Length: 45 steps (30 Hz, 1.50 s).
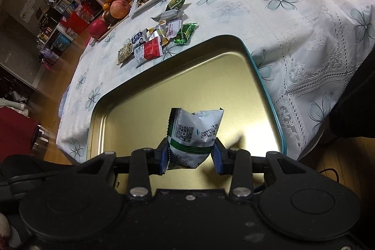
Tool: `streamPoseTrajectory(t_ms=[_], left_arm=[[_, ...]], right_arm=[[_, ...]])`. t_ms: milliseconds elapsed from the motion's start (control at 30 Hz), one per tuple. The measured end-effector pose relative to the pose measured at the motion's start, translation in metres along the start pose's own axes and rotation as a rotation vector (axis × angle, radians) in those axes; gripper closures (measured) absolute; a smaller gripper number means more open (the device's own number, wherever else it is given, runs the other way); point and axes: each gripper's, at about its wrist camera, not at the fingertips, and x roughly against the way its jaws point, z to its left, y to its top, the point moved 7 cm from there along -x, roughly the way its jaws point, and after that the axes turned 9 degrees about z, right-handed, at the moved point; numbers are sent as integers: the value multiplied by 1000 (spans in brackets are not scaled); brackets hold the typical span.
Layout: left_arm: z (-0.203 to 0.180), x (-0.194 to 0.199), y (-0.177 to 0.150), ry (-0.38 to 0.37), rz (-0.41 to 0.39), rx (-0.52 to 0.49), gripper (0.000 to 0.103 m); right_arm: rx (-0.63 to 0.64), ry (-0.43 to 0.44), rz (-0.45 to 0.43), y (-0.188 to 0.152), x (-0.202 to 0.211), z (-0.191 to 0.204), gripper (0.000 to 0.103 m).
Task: Organize snacks
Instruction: 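Carry both snacks over the gold tray with both tools, then open the left tool to drop the gold candy while the right tool releases the bag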
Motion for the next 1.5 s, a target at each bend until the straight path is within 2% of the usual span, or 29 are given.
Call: streamPoseTrajectory(t_ms=[400, 600, 867, 1167, 1267, 1500], left_arm=[[-2, -3, -4, 6, 15, -10, 77], [-4, -2, -3, 21, 5, -21, 71], [-4, -4, -3, 34, 10, -27, 70], [-2, -4, -3, 28, 11, -18, 70], [-2, -5, -3, 30, 12, -18, 70], [-1, -5, -3, 36, 14, -17, 70]], right_arm=[[1, -26, 13, -3, -2, -2, 63], [3, -31, 17, -4, -2, -2, 63], [8, -33, 22, -5, -3, -2, 62], [-4, -16, -13, -2, 3, -1, 54], [-12, -14, -15, -2, 4, -2, 48], [-2, -22, -17, -2, 3, 0, 48]])
